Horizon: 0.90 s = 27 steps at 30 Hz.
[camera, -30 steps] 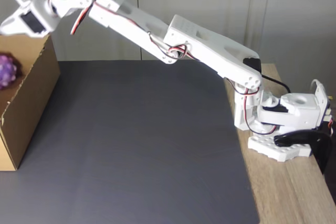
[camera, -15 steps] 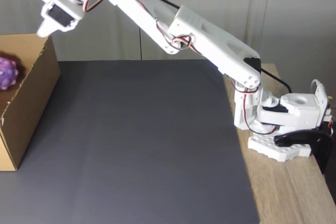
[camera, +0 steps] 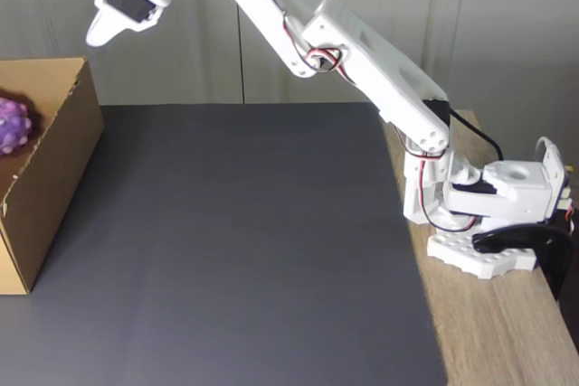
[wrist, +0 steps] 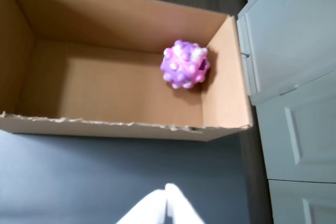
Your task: Grasp a ball and put it in the box.
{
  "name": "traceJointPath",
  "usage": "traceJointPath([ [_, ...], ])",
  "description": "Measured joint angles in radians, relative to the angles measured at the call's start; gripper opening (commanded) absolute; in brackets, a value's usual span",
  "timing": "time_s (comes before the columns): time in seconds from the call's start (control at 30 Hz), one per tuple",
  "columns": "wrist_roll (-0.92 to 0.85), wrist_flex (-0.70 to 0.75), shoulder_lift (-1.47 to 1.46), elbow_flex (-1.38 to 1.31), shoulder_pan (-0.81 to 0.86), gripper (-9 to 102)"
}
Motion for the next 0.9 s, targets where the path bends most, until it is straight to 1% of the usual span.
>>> traceJointPath([
  [0.13, 0.005, 0.011, 0.057, 0.02, 0.008, 0],
  [0.2, 0.012, 0.011, 0.152, 0.118, 0.015, 0],
  [0.27, 0.028, 0.011, 0.207, 0.16, 0.025, 0],
  [0.57, 0.035, 0.014, 0.324, 0.255, -0.003, 0],
  [0.77, 0.063, 0.0, 0.486, 0.483, -0.021, 0],
  [0.9, 0.066, -0.057, 0.618, 0.67, -0.041, 0],
])
